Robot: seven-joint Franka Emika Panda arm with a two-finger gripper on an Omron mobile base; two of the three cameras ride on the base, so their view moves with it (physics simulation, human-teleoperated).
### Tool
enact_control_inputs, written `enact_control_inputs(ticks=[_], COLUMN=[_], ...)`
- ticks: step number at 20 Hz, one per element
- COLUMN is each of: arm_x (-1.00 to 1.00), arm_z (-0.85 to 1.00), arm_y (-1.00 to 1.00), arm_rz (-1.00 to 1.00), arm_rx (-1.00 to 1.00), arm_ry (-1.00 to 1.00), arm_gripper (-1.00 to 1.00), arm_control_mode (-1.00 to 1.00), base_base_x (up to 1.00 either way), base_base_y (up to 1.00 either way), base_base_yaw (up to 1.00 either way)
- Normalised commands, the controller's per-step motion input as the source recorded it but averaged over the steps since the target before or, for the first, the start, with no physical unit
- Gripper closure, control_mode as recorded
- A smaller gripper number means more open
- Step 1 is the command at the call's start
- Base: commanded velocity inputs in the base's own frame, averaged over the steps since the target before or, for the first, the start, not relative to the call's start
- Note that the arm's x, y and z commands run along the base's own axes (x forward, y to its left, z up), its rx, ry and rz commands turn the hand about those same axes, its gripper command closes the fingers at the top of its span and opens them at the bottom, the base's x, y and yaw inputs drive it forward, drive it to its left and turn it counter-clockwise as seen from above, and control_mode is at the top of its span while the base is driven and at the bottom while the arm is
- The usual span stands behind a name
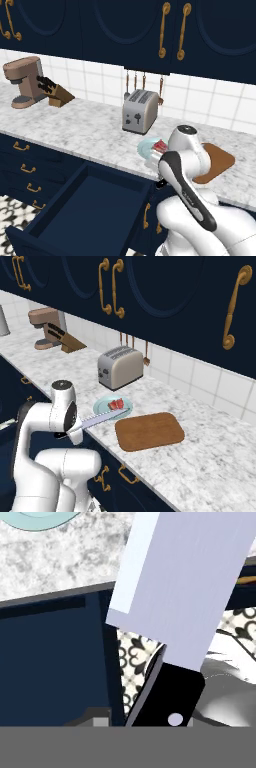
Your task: Pick up the knife from the drawer and place it on the cutting board. Then place the meat from the plate to the cutting board.
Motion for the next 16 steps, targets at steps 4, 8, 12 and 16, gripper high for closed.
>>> enact_control_inputs(ticks=[4,8,12,16], arm_x=[0.28,0.38,0.48,0.68], arm_z=[0.00,0.00,-0.01,-0.20], arm_y=[-0.95,-0.97,-0.91,-0.59], arm_rz=[0.00,0.00,0.00,0.00], arm_rx=[0.00,0.01,0.02,0.00], arm_ry=[0.00,0.00,0.00,0.01], arm_gripper=[1.00,1.00,1.00,1.00], arm_control_mode=[-1.00,-1.00,-1.00,-1.00], base_base_x=[0.00,0.00,0.00,0.00], base_base_y=[0.00,0.00,0.00,0.00], base_base_yaw=[0.00,0.00,0.00,0.00])
